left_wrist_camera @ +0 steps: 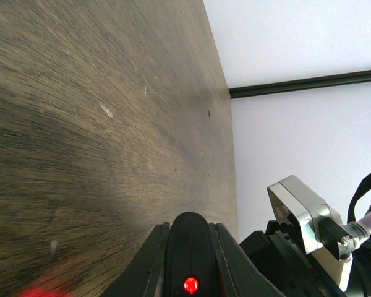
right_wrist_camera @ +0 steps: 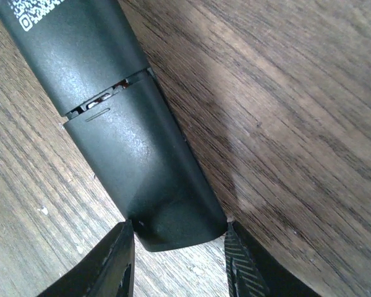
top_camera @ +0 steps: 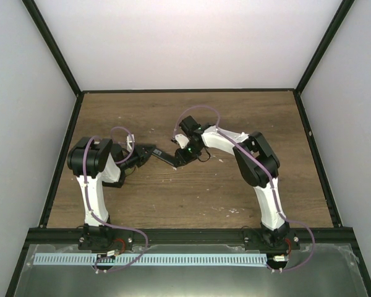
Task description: Load the batteries into the remote control
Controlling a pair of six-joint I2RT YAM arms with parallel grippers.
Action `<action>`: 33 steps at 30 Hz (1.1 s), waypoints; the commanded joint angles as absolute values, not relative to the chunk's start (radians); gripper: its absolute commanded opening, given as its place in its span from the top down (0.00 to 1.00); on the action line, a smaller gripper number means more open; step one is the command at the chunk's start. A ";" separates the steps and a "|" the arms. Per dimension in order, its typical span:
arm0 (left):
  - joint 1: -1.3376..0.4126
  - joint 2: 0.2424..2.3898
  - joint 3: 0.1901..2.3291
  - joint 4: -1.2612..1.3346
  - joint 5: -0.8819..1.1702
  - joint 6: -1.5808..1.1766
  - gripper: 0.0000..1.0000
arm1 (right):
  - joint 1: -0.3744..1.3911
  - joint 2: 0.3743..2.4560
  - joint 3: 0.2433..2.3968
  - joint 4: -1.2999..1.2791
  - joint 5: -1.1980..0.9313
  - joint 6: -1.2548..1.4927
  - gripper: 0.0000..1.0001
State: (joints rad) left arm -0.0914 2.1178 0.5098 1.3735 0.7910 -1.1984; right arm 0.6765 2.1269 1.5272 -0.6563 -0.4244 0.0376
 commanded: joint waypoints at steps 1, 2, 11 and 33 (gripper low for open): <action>-0.106 2.160 0.509 1.287 0.784 -1.155 0.99 | 0.687 2.193 1.594 -0.645 -0.441 0.023 0.66; -0.104 2.161 0.509 1.288 0.785 -1.154 0.98 | 0.687 2.199 1.602 -0.653 -0.441 0.021 0.67; -0.104 2.177 0.513 1.311 0.800 -1.159 0.98 | 0.680 2.226 1.659 -0.697 -0.430 0.022 0.66; -0.103 2.180 0.510 1.318 0.798 -1.166 0.98 | 0.642 2.234 1.700 -0.669 -0.508 0.094 0.63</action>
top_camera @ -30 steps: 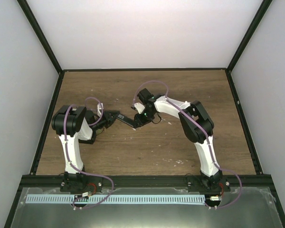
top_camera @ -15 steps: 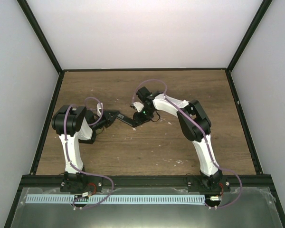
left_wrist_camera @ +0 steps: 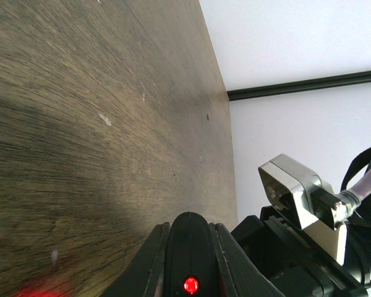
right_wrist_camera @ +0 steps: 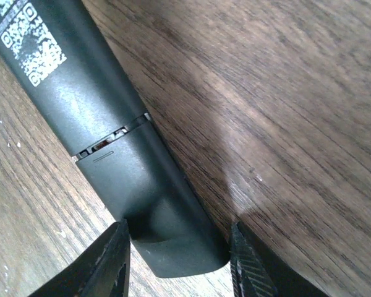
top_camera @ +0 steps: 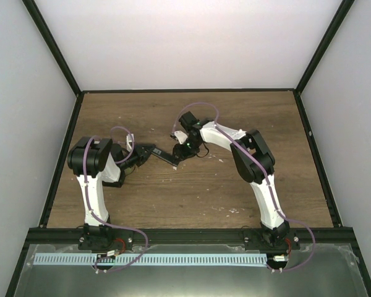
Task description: Load the batteries into the remote control
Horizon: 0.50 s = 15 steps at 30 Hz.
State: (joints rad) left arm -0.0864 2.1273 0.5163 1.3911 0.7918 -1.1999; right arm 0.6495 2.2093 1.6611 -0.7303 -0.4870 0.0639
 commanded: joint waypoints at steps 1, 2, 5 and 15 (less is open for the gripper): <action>-0.103 2.180 0.511 1.318 0.797 -1.167 0.98 | 0.639 2.236 1.700 -0.667 -0.512 0.100 0.65; -0.104 2.181 0.510 1.319 0.796 -1.167 0.98 | 0.639 2.238 1.702 -0.665 -0.517 0.103 0.66; -0.104 2.181 0.512 1.319 0.795 -1.170 0.98 | 0.638 2.249 1.714 -0.668 -0.525 0.106 0.69; -0.106 2.181 0.516 1.319 0.790 -1.172 0.98 | 0.640 2.291 1.746 -0.698 -0.528 0.108 0.71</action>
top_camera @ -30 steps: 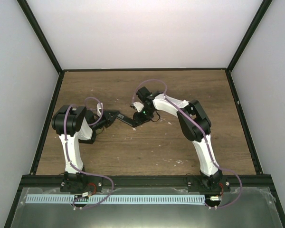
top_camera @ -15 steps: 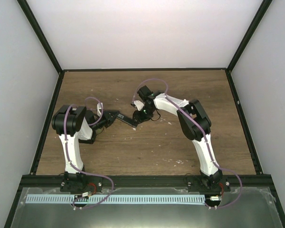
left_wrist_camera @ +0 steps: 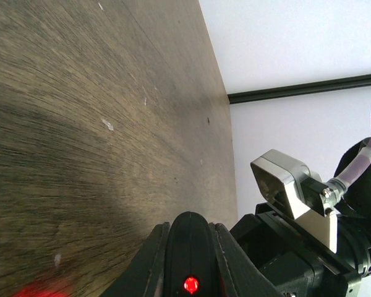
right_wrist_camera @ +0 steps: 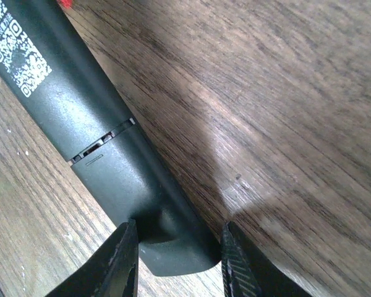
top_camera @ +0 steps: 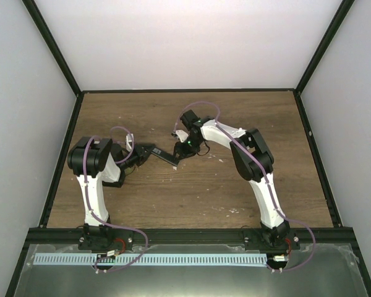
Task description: Load the batteries into the remote control
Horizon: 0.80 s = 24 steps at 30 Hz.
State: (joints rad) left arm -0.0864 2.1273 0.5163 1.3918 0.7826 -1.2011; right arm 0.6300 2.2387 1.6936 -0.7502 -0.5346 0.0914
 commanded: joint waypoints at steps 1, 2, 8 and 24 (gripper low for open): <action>-0.106 2.182 0.517 1.319 0.791 -1.172 0.98 | 0.640 2.292 1.749 -0.698 -0.528 0.113 0.71; -0.106 2.183 0.518 1.319 0.791 -1.172 0.98 | 0.640 2.296 1.752 -0.700 -0.529 0.117 0.71; -0.116 2.184 0.524 1.320 0.795 -1.171 0.98 | 0.640 2.323 1.795 -0.704 -0.547 0.133 0.71; -0.143 2.181 0.510 1.341 0.810 -1.177 0.98 | 0.639 2.375 1.883 -0.700 -0.534 0.130 0.72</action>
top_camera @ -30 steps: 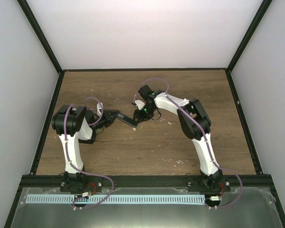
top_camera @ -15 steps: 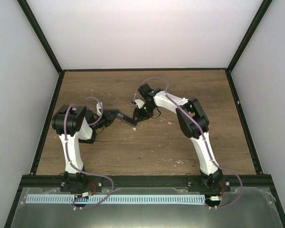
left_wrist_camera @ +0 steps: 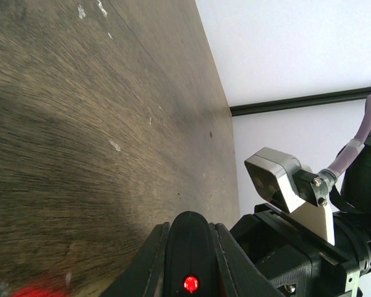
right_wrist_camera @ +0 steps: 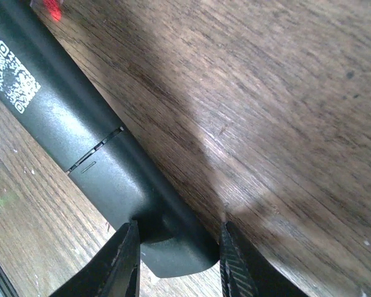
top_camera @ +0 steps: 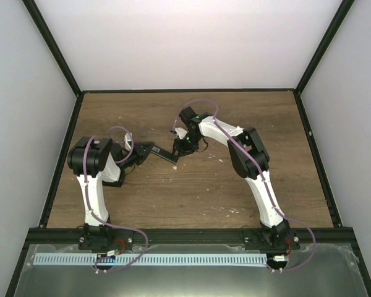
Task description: Load the batteries into the remote control
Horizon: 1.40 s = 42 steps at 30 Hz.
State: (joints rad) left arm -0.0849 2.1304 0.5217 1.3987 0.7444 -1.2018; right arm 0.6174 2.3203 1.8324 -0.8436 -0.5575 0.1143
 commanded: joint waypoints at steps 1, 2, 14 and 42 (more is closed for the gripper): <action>-0.145 2.181 0.512 1.341 0.810 -1.178 0.98 | 0.640 2.375 1.883 -0.700 -0.534 0.128 0.72; -0.149 2.181 0.515 1.341 0.809 -1.179 0.98 | 0.640 2.375 1.883 -0.699 -0.531 0.126 0.72; -0.187 2.175 0.506 1.339 0.790 -1.178 0.98 | 0.640 2.362 1.878 -0.650 -0.549 0.126 0.73; -0.247 2.161 0.464 1.382 0.772 -1.184 0.98 | 0.640 2.375 1.962 -0.595 -0.536 0.136 0.71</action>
